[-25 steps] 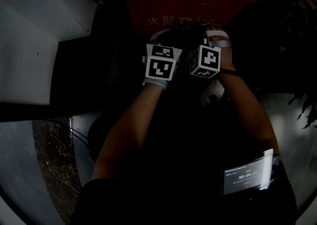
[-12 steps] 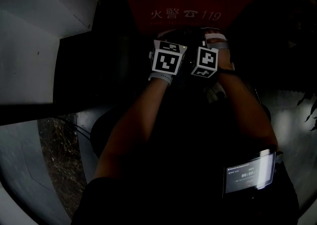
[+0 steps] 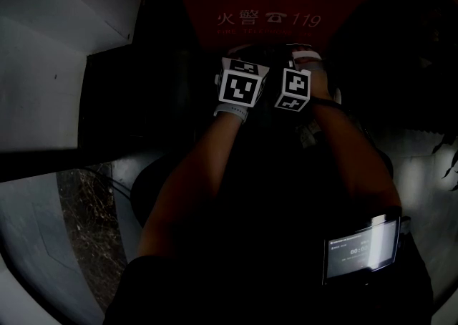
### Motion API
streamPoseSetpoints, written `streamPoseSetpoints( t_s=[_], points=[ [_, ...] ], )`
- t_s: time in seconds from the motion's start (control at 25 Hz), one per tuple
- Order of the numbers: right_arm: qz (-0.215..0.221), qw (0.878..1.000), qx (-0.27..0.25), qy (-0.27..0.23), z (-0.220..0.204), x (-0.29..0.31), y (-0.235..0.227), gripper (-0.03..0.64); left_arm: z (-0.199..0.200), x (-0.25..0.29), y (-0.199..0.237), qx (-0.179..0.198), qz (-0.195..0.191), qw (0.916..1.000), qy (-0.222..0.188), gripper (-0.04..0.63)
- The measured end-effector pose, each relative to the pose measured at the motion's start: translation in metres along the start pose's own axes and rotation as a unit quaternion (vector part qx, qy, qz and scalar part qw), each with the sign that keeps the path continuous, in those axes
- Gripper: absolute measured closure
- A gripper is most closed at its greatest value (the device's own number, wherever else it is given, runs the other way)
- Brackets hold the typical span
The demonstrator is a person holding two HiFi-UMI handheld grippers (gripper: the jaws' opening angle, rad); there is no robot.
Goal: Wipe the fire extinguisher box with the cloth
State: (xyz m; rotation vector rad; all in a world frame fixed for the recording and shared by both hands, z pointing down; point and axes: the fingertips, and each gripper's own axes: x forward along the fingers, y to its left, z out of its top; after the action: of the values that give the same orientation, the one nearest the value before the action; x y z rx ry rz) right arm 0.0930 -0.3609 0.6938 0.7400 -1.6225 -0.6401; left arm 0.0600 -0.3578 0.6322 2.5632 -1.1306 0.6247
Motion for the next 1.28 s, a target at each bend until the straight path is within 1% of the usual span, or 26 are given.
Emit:
streamPoseSetpoints(
  t_s=[0.2,0.44,0.52,0.64,0.72,0.8,0.88,0.96,1.08,1.16,1.28],
  points=[
    [0.025,1.000,0.010,-0.001,-0.004,0.010,0.014,0.590,0.000,0.000,-0.004,-0.005,-0.006,1.0000,0.003,0.594],
    [0.035,0.999,0.021,0.002,-0.004,0.008,0.021,0.589,0.004,-0.006,-0.008,0.011,-0.011,0.9999,-0.001,0.594],
    [0.033,0.999,0.015,0.006,-0.003,0.004,0.022,0.589,0.006,-0.007,-0.009,0.020,-0.008,0.9998,-0.003,0.594],
    [0.016,1.000,0.004,0.007,-0.001,-0.008,0.011,0.589,0.024,-0.009,-0.016,0.031,-0.016,0.9992,-0.020,0.594],
    [-0.001,1.000,-0.002,0.003,0.003,-0.023,0.000,0.589,0.038,-0.014,-0.023,0.038,-0.025,0.9984,-0.035,0.594],
    [-0.027,1.000,-0.007,-0.001,0.007,-0.040,-0.017,0.589,0.055,-0.021,-0.030,0.044,-0.036,0.9971,-0.051,0.594],
    [-0.060,0.998,-0.003,-0.004,0.008,-0.060,-0.044,0.589,0.074,-0.028,-0.035,0.052,-0.037,0.9957,-0.068,0.594],
    [-0.093,0.996,0.012,-0.006,0.008,-0.084,-0.076,0.589,0.097,-0.041,-0.040,0.057,-0.032,0.9939,-0.088,0.594],
    [-0.136,0.990,0.025,-0.010,0.005,-0.123,-0.119,0.589,0.129,-0.067,-0.045,0.040,-0.019,0.9914,-0.123,0.594],
    [-0.165,0.986,0.022,-0.019,0.005,-0.154,-0.147,0.589,0.149,-0.085,-0.052,0.028,-0.018,0.9890,-0.144,0.594],
    [-0.219,0.975,0.005,-0.029,0.007,-0.206,-0.197,0.589,0.187,-0.110,-0.073,0.018,-0.031,0.9842,-0.173,0.594]
  ],
)
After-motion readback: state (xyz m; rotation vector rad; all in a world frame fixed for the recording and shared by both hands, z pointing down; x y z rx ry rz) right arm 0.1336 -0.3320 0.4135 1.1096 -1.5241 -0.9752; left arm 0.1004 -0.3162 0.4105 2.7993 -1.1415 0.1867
